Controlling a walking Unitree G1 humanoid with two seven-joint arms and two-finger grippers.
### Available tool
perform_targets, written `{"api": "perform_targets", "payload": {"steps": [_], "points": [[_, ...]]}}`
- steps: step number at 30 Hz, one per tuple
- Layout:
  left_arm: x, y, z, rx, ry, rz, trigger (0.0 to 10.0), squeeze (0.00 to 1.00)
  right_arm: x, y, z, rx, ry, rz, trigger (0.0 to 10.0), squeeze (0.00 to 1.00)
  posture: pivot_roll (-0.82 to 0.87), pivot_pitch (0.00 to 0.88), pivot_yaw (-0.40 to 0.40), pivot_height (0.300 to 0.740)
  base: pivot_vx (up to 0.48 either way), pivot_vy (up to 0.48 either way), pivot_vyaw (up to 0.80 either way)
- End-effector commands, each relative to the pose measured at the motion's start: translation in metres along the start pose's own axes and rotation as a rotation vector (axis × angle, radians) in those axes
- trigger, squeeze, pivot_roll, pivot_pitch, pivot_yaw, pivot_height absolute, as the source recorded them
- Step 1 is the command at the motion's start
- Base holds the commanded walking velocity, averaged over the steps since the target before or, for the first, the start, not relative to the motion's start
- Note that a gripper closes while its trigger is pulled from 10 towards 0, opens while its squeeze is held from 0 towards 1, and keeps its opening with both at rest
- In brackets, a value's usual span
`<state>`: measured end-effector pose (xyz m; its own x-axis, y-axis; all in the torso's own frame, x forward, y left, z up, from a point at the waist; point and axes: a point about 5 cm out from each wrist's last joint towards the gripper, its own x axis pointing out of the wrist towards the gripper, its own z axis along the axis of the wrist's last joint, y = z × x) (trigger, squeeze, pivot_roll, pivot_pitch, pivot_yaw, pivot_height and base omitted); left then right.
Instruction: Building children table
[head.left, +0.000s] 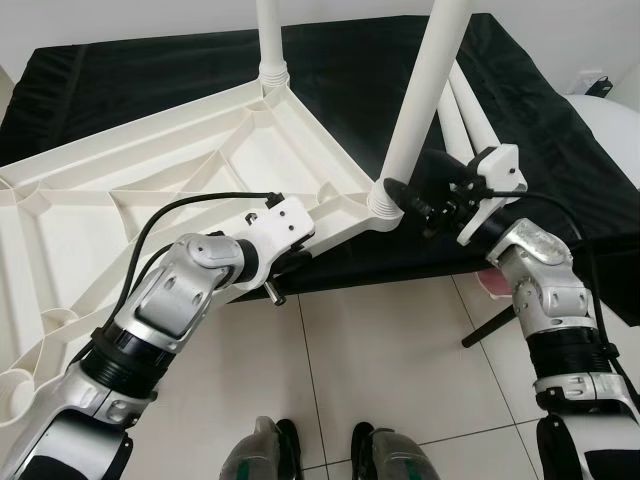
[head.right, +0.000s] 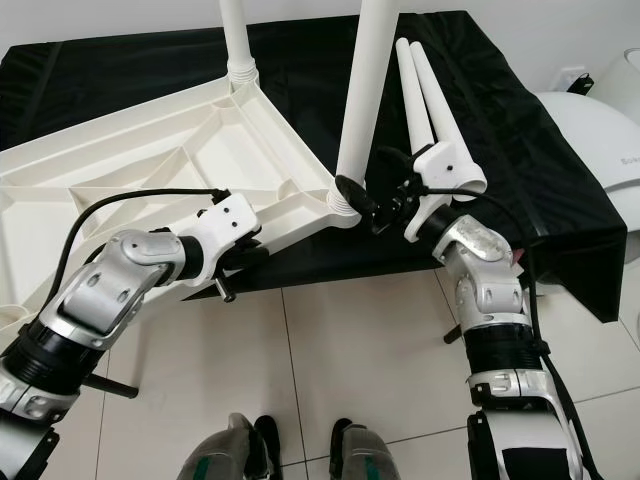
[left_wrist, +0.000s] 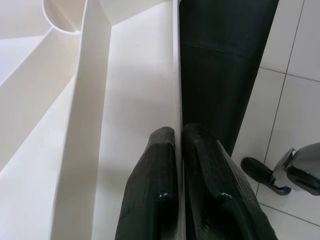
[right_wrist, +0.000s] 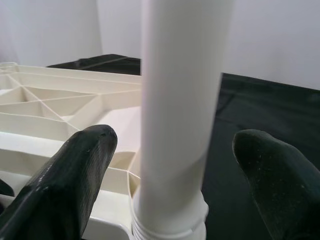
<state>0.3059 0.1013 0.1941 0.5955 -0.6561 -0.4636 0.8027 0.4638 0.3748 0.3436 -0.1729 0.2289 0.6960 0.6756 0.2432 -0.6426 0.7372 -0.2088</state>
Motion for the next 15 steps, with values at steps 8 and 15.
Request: {"api": "perform_targets", "payload": {"steps": [8,15], "points": [[-0.0020,-0.0122,0.0005,0.026,-0.014,-0.059,10.0,0.00,0.0042,0.0004,-0.0029,0.017,0.021,0.056,10.0,0.00,-0.07,0.184,0.032,0.740,0.000,0.000,0.00],[0.0007,-0.0139,0.0010,0.017,-0.007,-0.061,10.0,0.00,0.0082,-0.0032,-0.0005,0.013,0.018,0.064,10.0,0.00,-0.07,0.189,0.036,0.740,0.000,0.000,0.00]]}}
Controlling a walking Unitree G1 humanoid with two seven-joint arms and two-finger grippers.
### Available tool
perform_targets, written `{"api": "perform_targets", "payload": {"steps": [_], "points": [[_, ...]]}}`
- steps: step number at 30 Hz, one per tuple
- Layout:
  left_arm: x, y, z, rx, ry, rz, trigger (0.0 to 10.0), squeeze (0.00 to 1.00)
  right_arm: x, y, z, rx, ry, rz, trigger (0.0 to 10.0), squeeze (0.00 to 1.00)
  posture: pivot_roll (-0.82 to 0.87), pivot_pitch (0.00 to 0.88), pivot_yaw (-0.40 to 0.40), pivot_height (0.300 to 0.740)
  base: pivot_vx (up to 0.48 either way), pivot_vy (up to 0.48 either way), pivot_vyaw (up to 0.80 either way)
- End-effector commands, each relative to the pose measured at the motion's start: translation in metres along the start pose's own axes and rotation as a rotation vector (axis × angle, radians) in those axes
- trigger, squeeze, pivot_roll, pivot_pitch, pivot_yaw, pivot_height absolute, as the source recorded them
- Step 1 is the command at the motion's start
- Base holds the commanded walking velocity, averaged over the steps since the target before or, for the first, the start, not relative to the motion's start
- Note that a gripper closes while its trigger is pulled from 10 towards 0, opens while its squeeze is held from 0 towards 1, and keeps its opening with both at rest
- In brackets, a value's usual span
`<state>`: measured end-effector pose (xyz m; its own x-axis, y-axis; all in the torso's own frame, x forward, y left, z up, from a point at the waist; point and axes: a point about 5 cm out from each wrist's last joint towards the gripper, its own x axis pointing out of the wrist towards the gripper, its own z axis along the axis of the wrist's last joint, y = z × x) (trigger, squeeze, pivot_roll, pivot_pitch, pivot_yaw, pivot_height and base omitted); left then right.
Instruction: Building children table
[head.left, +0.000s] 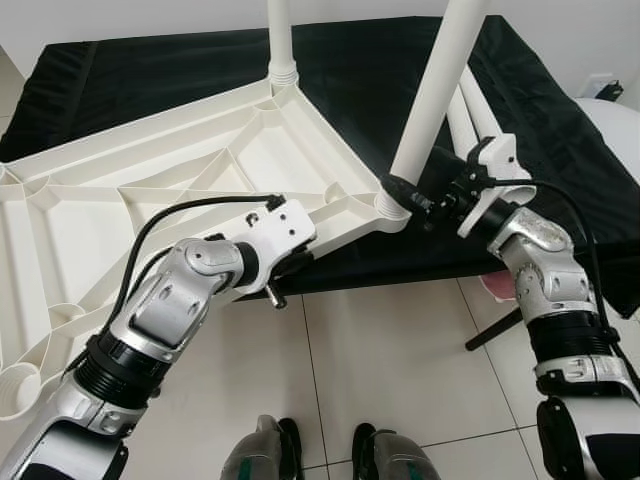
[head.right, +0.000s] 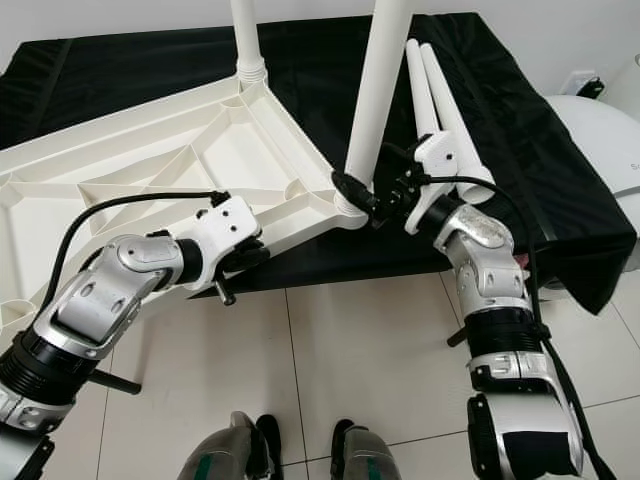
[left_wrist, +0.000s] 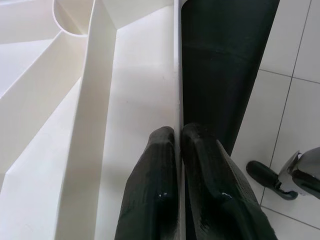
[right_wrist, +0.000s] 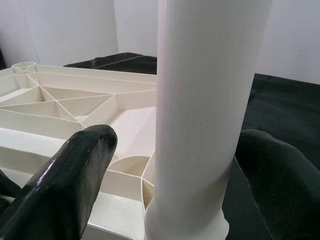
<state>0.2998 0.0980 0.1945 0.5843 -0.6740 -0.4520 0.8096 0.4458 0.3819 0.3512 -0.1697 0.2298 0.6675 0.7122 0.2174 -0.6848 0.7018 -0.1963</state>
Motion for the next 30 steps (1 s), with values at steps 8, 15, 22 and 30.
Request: {"api": "perform_targets", "payload": {"steps": [8,15,22,30], "points": [[0.007,-0.006,0.000,-0.012,0.033,-0.038,10.0,0.00,-0.001,0.000,0.001,-0.012,-0.002,0.017,10.0,0.00,-0.08,0.191,0.043,0.740,0.000,0.000,0.00],[0.012,-0.004,0.001,-0.020,0.045,-0.026,10.0,0.00,-0.004,-0.001,0.001,-0.015,0.000,0.016,10.0,0.00,-0.09,0.187,0.049,0.740,0.000,0.000,0.00],[0.012,-0.003,-0.002,-0.027,0.059,-0.018,10.0,0.00,-0.003,-0.002,0.001,-0.019,-0.001,0.017,10.0,0.00,-0.09,0.182,0.049,0.740,0.000,0.000,0.00],[0.014,-0.001,-0.011,-0.081,0.103,0.007,10.0,0.00,0.000,-0.001,0.002,-0.019,-0.010,0.021,10.0,0.00,-0.09,0.180,0.049,0.740,0.000,0.000,0.00]]}}
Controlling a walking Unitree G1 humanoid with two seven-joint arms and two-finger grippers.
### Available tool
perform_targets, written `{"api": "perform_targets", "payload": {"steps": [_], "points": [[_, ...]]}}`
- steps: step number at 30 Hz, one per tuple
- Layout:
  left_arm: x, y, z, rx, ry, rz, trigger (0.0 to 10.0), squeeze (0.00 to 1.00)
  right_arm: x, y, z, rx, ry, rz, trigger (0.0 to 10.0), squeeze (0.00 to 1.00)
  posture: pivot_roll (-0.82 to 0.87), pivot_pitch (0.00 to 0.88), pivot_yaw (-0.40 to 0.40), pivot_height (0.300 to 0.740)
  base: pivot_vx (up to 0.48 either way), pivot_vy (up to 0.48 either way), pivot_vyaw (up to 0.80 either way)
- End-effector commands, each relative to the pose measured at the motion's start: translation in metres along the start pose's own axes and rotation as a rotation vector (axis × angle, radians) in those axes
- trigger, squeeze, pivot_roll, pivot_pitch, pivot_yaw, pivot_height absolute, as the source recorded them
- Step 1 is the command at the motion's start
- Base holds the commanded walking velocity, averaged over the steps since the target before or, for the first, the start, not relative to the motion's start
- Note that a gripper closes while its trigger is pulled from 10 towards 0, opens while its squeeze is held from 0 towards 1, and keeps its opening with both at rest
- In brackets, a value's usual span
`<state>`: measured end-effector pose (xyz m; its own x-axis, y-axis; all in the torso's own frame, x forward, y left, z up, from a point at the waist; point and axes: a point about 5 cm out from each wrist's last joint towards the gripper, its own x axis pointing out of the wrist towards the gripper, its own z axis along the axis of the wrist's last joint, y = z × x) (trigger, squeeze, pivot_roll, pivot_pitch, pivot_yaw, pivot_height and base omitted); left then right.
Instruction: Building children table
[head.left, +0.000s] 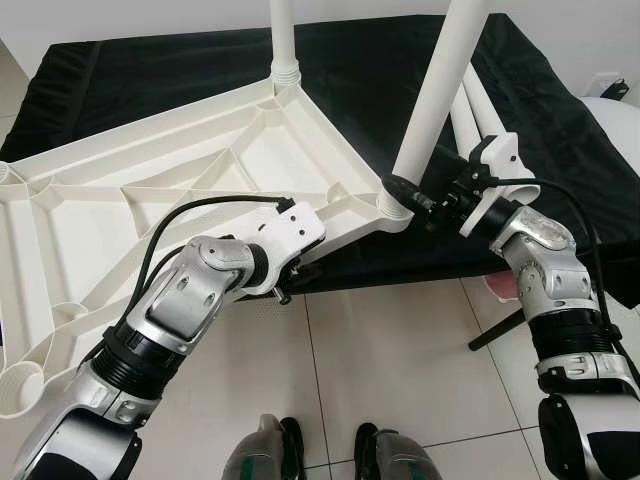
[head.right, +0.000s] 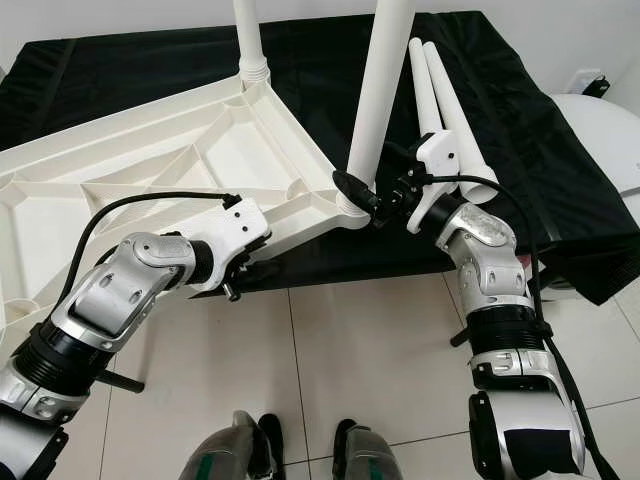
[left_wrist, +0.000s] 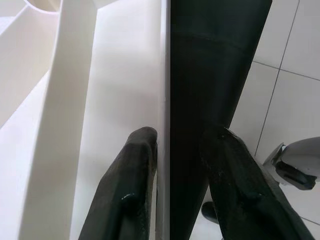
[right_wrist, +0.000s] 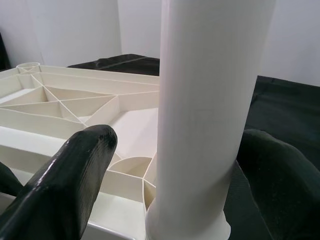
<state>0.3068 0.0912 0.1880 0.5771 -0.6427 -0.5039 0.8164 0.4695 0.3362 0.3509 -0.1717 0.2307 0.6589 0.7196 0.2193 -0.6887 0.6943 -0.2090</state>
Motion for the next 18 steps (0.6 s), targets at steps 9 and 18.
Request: {"api": "perform_targets", "payload": {"steps": [9,18], "points": [[0.007,0.010,-0.005,-0.087,0.002,0.112,10.0,0.00,0.001,-0.001,0.002,-0.012,-0.006,0.011,10.0,0.00,-0.09,0.187,0.047,0.740,0.000,0.000,0.00],[0.006,0.012,0.002,-0.072,-0.038,0.127,10.0,0.00,0.000,-0.002,0.002,-0.011,-0.004,0.009,10.0,0.00,-0.09,0.196,0.046,0.740,0.000,0.000,0.00]]}}
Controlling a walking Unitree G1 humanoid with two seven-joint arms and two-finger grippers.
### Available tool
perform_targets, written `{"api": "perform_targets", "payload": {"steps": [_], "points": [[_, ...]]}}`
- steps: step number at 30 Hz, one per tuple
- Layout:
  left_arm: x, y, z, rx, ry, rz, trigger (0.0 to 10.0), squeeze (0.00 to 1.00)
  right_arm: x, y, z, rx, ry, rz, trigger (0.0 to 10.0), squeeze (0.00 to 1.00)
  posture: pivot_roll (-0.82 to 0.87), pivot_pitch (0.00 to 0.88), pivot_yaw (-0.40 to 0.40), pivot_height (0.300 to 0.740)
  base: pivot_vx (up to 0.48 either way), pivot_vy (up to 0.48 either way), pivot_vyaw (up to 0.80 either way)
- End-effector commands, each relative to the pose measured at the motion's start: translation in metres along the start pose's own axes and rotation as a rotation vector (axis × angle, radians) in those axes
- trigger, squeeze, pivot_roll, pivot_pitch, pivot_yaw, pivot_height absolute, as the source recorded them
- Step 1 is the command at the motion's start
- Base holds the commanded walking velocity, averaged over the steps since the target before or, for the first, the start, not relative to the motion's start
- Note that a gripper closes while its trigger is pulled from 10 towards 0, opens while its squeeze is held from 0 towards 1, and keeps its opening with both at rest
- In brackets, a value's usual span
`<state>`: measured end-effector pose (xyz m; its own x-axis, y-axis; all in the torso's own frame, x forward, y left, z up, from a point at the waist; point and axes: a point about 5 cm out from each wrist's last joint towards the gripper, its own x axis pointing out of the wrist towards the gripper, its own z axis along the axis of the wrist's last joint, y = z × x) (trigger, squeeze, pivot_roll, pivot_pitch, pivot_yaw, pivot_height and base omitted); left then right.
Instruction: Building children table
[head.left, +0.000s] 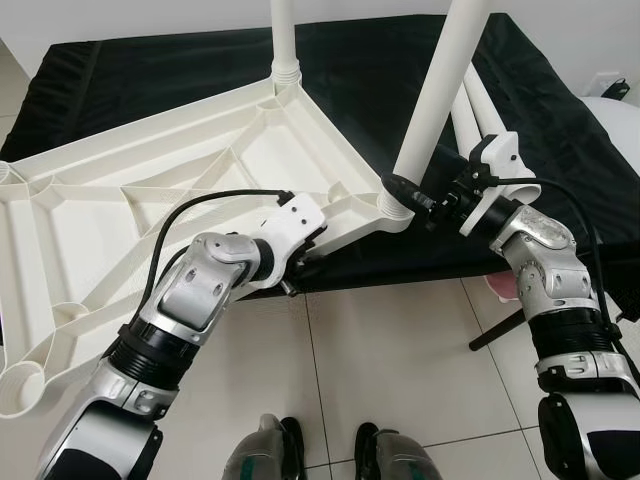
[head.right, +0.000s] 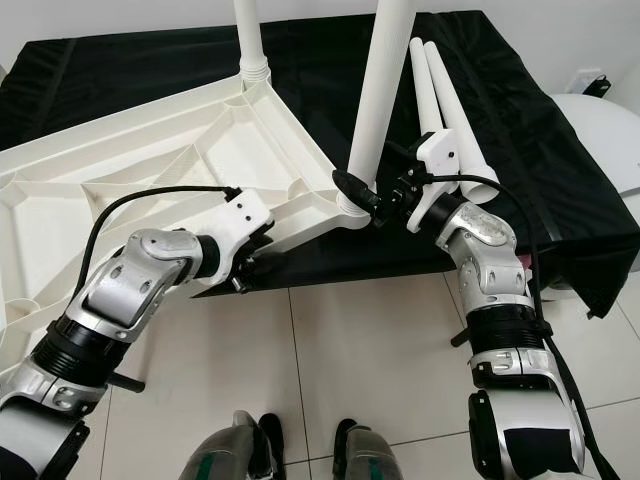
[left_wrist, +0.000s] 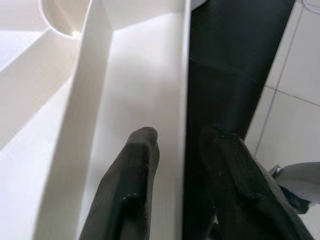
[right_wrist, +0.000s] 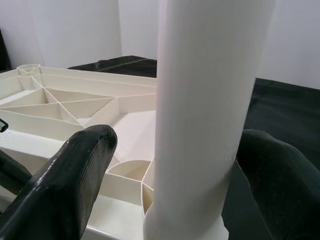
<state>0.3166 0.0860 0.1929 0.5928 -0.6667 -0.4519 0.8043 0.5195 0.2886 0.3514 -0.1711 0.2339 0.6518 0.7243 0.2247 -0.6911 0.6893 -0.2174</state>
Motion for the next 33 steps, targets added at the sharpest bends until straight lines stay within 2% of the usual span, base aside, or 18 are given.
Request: {"api": "perform_targets", "payload": {"steps": [1,2,3,4,7,8,9,11,12,14,17,18,30,33], "points": [[0.000,0.004,-0.006,0.000,0.018,0.100,4.5,0.00,-0.002,-0.001,-0.001,-0.003,0.004,0.002,10.0,0.00,-0.09,0.196,0.046,0.740,0.000,0.000,0.00],[0.000,0.002,-0.008,0.000,0.020,0.092,1.3,0.00,-0.002,-0.001,0.000,-0.004,0.004,0.002,10.0,0.00,-0.09,0.197,0.047,0.740,0.000,0.000,0.00],[-0.001,0.002,-0.008,0.000,0.021,0.088,1.3,0.00,-0.002,-0.001,0.000,-0.004,0.003,0.002,10.0,0.00,-0.09,0.197,0.047,0.740,0.000,0.000,0.00],[-0.001,0.001,-0.008,-0.001,0.018,0.078,0.0,0.00,-0.002,-0.001,-0.001,-0.002,0.005,0.004,10.0,0.00,-0.09,0.197,0.047,0.740,0.000,0.000,0.00],[-0.001,-0.001,-0.008,0.005,0.015,0.061,0.0,0.00,-0.002,-0.002,-0.002,-0.001,0.009,0.003,10.0,0.00,-0.09,0.197,0.047,0.740,0.000,0.000,0.00],[-0.001,-0.002,-0.008,0.016,0.019,0.053,0.2,0.00,-0.002,-0.003,-0.002,-0.002,0.010,0.002,10.0,0.00,-0.09,0.197,0.047,0.740,0.000,0.000,0.00],[-0.001,-0.002,-0.009,0.023,0.027,0.053,9.1,0.00,-0.001,-0.003,-0.002,-0.001,0.010,0.000,10.0,0.00,-0.09,0.197,0.047,0.740,0.000,0.000,0.00],[-0.001,-0.002,-0.009,0.023,0.027,0.053,9.1,0.00,-0.001,-0.003,-0.002,-0.001,0.010,0.000,10.0,0.00,-0.09,0.197,0.047,0.740,0.000,0.000,0.00],[-0.001,-0.002,-0.010,0.020,0.034,0.056,10.0,0.00,-0.001,-0.003,-0.001,0.000,0.009,0.001,10.0,0.00,-0.08,0.201,0.046,0.740,0.000,0.000,0.00],[-0.001,-0.003,-0.011,0.015,0.033,0.050,3.3,0.00,0.000,-0.003,-0.001,0.002,0.009,0.005,10.0,0.00,-0.08,0.201,0.046,0.740,0.000,0.000,0.00],[-0.002,-0.003,-0.011,0.013,0.031,0.047,3.3,0.00,0.000,-0.003,-0.001,0.002,0.009,0.007,10.0,0.00,-0.08,0.201,0.046,0.740,0.000,0.000,0.00],[-0.002,-0.003,-0.012,0.020,0.036,0.044,10.0,0.00,0.000,-0.003,-0.002,0.007,0.013,0.014,10.0,0.00,-0.08,0.199,0.040,0.740,0.000,0.000,0.00],[-0.004,-0.013,-0.011,0.078,0.022,-0.006,10.0,0.00,0.007,-0.005,-0.008,0.006,0.028,-0.012,10.0,0.00,-0.08,0.192,0.033,0.740,0.000,0.000,0.00],[-0.004,-0.014,-0.012,0.081,0.022,-0.010,10.0,0.00,0.018,-0.003,-0.009,0.028,0.008,-0.043,10.0,0.00,-0.08,0.185,0.031,0.740,0.000,0.000,0.00]]}}
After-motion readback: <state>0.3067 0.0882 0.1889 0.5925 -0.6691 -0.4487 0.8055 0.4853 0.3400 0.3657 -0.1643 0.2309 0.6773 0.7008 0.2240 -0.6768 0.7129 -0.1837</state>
